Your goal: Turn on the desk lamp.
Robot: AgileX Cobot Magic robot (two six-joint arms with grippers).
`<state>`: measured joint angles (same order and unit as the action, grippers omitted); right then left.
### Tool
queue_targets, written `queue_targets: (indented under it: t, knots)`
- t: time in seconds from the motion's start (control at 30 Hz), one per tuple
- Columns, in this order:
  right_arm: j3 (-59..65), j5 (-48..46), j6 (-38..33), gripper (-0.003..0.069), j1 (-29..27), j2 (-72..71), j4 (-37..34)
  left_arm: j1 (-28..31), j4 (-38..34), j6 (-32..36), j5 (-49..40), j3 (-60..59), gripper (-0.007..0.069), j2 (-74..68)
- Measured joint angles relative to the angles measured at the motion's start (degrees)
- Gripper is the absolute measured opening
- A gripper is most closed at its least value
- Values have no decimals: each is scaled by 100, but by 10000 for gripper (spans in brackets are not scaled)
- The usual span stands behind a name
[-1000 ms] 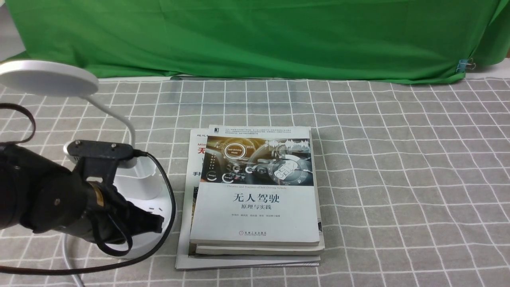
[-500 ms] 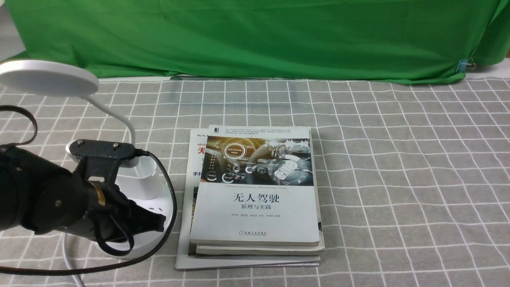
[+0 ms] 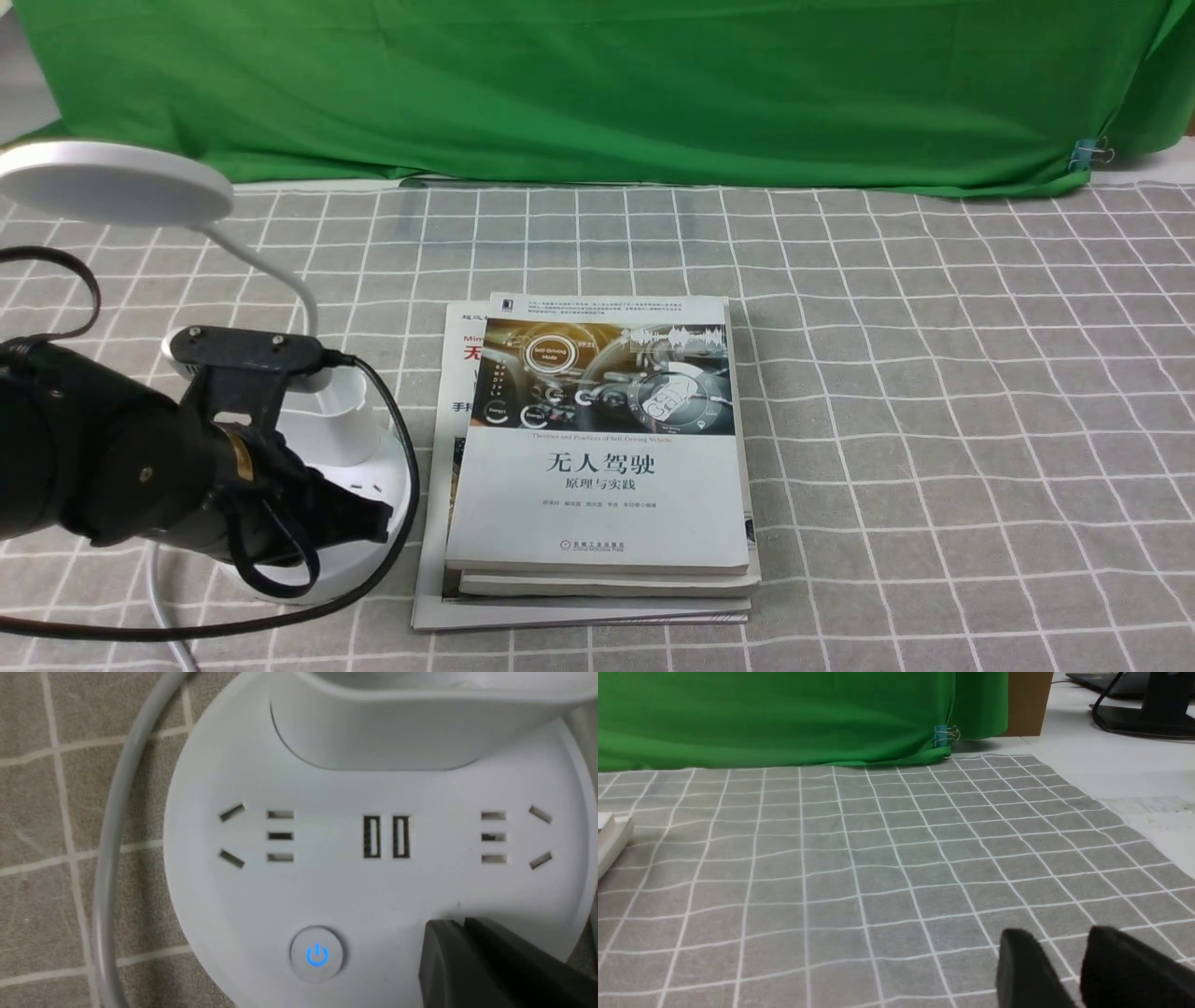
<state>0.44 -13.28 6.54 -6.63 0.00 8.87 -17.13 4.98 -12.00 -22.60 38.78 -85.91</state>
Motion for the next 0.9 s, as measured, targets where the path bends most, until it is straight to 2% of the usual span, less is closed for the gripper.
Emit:
queue_targets:
  t: [0.43, 0.57, 0.7, 0.9]
  knots:
    - [0, 0, 0, 245, 0, 0, 0, 0, -22, 123, -43, 28, 19, 55]
    - [0, 0, 0, 245, 0, 0, 0, 0, -11, 129, -469, -8, 19, 362]
    - [0, 0, 0, 245, 0, 0, 0, 0, -33, 44, -1045, -95, 19, 1439]
    - [0, 0, 0, 245, 0, 0, 0, 0, -498, 95, -1155, -693, 19, 3141]
